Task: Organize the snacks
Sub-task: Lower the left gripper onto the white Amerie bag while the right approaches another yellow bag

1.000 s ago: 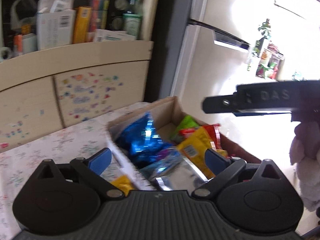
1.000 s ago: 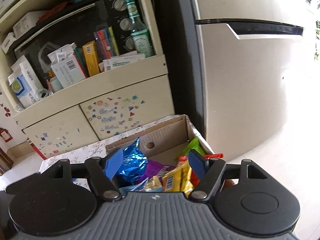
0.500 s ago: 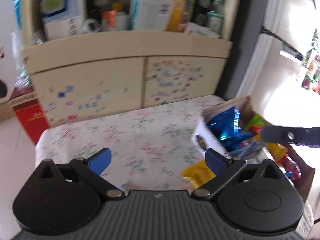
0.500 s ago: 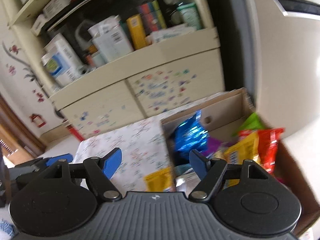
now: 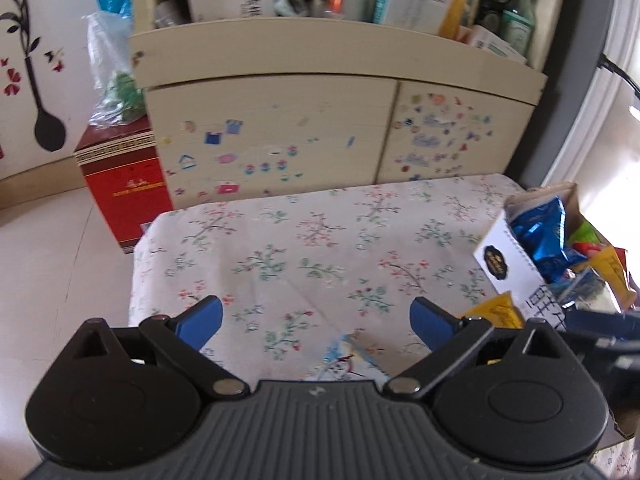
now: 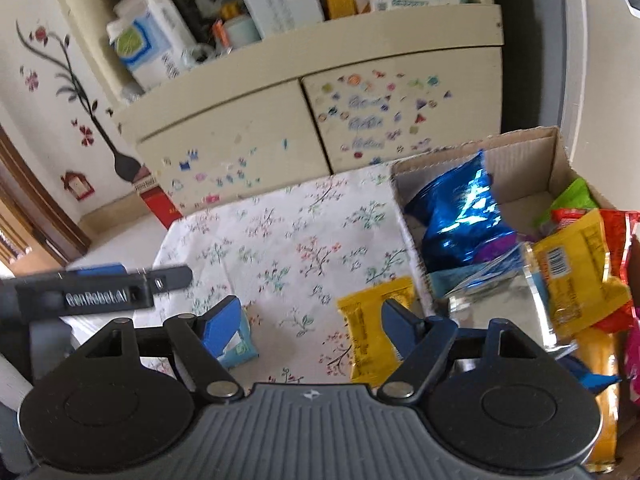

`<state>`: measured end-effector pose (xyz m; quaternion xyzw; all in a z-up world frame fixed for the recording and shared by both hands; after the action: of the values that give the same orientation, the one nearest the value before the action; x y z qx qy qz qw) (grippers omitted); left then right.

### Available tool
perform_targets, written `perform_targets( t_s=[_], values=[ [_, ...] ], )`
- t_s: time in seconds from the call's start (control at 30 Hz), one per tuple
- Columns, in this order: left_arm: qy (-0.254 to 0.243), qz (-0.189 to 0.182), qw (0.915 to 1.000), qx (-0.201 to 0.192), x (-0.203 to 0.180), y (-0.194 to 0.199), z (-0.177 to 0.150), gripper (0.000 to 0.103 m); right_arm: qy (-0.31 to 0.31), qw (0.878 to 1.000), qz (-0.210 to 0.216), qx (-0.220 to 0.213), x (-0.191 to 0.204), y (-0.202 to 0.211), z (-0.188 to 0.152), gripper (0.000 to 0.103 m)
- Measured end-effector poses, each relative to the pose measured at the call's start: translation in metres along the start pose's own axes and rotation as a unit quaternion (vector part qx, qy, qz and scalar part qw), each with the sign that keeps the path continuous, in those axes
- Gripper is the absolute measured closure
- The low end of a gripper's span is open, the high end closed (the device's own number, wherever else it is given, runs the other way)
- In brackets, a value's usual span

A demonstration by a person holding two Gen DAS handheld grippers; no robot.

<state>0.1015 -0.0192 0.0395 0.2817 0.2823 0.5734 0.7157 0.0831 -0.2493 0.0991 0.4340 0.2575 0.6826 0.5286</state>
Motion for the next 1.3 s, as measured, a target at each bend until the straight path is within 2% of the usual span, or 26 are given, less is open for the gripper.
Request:
perform_targets(
  t_s=[0.17, 0.4, 0.6, 0.7, 0.8, 0.87, 0.93, 1.0, 1.13, 1.3],
  values=[
    [0.026, 0.017, 0.9995, -0.001, 0.019, 0.002, 0.002, 0.003, 0.012, 1.000, -0.015, 0.013, 0.013, -0.016, -0.009, 0.020],
    [0.033, 0.044, 0.9982, -0.025, 0.039, 0.014, 0.007, 0.003, 0.016, 0.998, -0.056, 0.028, 0.024, -0.039, -0.021, 0.017],
    [0.045, 0.041, 0.9979, -0.022, 0.051, 0.017, 0.004, 0.003, 0.004, 0.994, -0.098, 0.042, 0.023, -0.060, -0.028, 0.016],
    [0.048, 0.041, 0.9978, -0.020, 0.054, 0.016, 0.004, 0.003, -0.005, 0.993, -0.106, 0.043, 0.020, -0.068, -0.029, 0.011],
    [0.051, 0.040, 0.9978, -0.016, 0.056, 0.014, 0.002, 0.003, -0.022, 0.994, -0.089, 0.054, 0.020, -0.077, -0.032, 0.009],
    [0.051, 0.040, 0.9978, -0.015, 0.057, 0.014, 0.001, 0.003, -0.024, 0.997, -0.056, 0.056, 0.026, -0.079, -0.032, 0.010],
    [0.051, 0.041, 0.9978, -0.014, 0.058, 0.014, 0.001, 0.003, -0.036, 0.997, -0.004, 0.065, 0.031, -0.080, -0.034, 0.011],
    [0.051, 0.043, 0.9977, -0.012, 0.060, 0.012, -0.001, 0.003, -0.034, 0.997, 0.013, 0.062, 0.036, -0.077, -0.034, 0.011],
    [0.049, 0.045, 0.9978, -0.005, 0.062, 0.007, -0.004, 0.003, -0.021, 0.998, -0.057, 0.007, 0.032, -0.059, -0.031, 0.011],
    [0.025, 0.032, 0.9991, 0.010, 0.052, -0.003, -0.011, 0.004, -0.041, 0.992, -0.119, -0.010, 0.015, -0.056, -0.032, 0.011]
  ],
)
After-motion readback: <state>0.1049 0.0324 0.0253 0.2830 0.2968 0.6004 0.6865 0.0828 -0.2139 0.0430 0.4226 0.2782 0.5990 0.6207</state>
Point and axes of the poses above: each gripper's, at about its wrist camera, not at the fingertips, and y roughly against the way its jaws point, x to its left, z to its top, the point moved 4 cm from there along -y, roughly the way its jaws point, and after that the axes turned 2 degrees about -x, right-handed, at the moved point
